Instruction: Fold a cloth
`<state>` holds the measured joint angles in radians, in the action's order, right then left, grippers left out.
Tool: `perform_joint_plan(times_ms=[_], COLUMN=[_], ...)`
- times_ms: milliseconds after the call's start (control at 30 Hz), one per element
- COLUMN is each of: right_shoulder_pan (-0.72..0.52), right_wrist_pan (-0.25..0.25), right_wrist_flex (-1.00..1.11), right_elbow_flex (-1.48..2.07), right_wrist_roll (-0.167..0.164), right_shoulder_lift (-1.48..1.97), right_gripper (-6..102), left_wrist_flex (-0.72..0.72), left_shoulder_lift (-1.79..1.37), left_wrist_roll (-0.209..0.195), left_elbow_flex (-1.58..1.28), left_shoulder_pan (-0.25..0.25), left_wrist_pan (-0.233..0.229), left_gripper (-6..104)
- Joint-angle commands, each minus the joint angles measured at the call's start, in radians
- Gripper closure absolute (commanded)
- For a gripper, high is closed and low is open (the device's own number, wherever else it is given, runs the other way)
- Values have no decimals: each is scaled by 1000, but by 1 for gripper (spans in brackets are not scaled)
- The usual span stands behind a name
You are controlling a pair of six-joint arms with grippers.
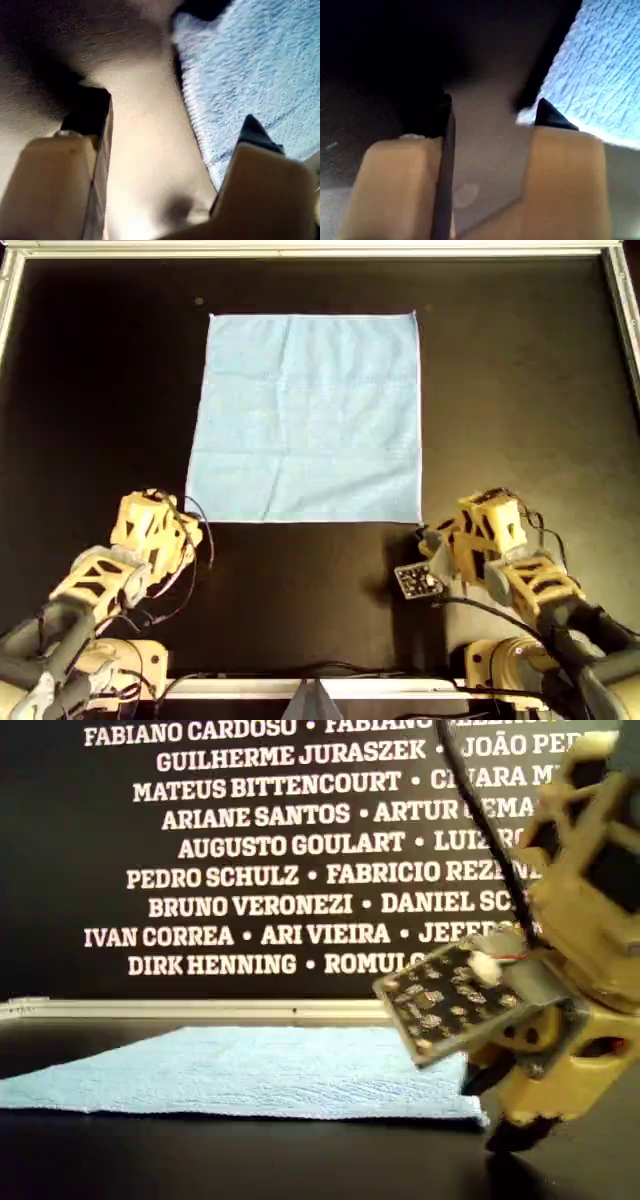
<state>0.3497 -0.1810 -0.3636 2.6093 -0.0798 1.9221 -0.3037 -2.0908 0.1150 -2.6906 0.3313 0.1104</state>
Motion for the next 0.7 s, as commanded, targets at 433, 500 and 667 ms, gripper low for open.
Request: perform_joint_plan(times_ms=[433,500,667], right_shoulder_pan=[5,-3,-6], right_wrist_pan=[0,2,-6], right_wrist_flex=[3,3,3], right_elbow_flex=[-357,-373,-410], right_wrist_roll=[103,103,103], right_shoulder_lift=[-295,-301,-344], right_gripper=[31,31,31], left_wrist_flex=[64,64,61], left_shoulder_lift=[322,333,316], left_wrist_roll=[-5,-5,-5], left_elbow_flex=[264,270,268], left_shoulder_pan=[11,11,11], left_wrist_pan=[-5,-5,-5], left_gripper=[8,8,8])
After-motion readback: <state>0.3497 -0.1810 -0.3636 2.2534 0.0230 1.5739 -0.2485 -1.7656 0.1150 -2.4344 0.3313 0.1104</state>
